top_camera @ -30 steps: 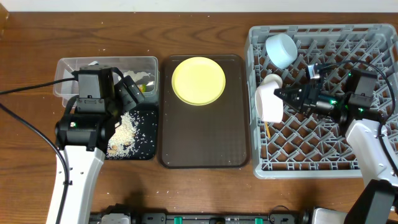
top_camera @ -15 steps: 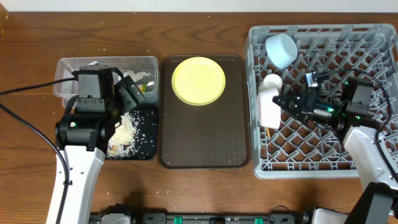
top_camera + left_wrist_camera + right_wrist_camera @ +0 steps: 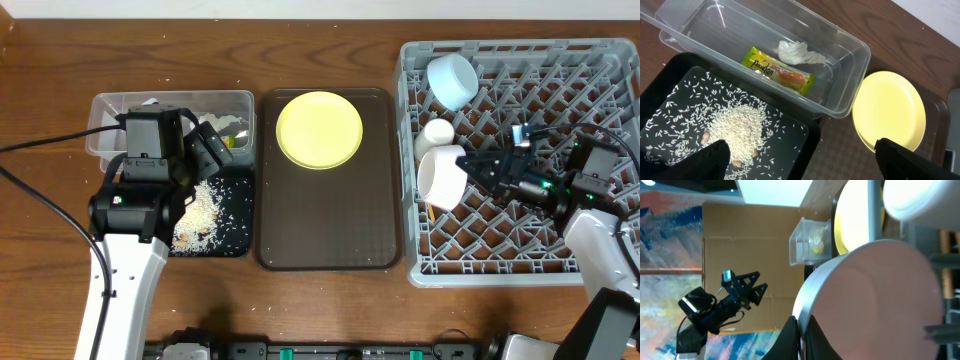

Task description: Sort waste into correct bins and load items into the dishwasher rack

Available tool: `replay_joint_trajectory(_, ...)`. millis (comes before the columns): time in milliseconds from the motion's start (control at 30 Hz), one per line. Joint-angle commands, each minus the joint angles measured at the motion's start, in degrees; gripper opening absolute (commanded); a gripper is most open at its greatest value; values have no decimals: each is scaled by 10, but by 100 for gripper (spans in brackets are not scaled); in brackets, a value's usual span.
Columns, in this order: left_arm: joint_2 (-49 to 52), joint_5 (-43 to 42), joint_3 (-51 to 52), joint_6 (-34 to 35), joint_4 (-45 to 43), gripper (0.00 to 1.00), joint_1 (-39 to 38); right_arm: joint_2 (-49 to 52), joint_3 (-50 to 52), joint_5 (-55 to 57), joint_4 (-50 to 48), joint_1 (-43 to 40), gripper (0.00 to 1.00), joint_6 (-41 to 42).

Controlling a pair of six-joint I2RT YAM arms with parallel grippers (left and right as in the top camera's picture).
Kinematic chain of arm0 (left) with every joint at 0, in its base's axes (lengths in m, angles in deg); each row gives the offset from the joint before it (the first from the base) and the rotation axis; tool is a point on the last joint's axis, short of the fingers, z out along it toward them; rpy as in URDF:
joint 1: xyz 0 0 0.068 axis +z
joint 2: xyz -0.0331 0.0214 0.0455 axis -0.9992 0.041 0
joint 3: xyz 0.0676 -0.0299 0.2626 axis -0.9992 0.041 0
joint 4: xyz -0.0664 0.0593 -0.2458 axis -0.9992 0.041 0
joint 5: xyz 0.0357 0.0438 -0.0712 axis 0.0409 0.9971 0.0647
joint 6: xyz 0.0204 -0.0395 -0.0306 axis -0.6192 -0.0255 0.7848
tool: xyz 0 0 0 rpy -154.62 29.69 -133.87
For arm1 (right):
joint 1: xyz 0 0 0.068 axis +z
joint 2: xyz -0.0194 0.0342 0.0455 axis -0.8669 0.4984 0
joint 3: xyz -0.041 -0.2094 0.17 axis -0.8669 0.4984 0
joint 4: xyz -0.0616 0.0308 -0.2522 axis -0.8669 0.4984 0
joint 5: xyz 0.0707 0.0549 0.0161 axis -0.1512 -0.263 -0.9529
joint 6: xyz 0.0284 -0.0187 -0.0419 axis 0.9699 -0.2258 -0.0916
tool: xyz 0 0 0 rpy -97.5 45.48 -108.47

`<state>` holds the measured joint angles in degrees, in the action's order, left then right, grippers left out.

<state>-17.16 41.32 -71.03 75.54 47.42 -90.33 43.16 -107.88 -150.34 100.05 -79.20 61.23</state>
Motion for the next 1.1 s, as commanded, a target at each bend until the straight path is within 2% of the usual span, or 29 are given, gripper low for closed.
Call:
replay_joint_trajectory(0,-2,3,-7,-3,0,95,2,3,2,8,0,-21,5,-33)
replay_joint_trajectory(133,-2,3,-7,-3,0,95,2,3,2,49,0,-30,8,-37)
replay_joint_trajectory(200,-2,3,-7,-3,0,96,2,3,2,73,1,-30,25,-49)
replay_joint_trajectory(333,-2,3,-7,-3,0,95,2,3,3,108,3,-30,39,-57)
replay_joint_trajectory(567,-2,3,-7,-3,0,95,2,3,3,186,5,-30,42,-57)
replay_joint_trajectory(933,-2,3,-7,-3,0,95,2,3,3,273,11,-30,67,-79)
replay_joint_trajectory(1067,-2,3,-7,-3,0,95,2,3,2,286,11,-30,70,-82)
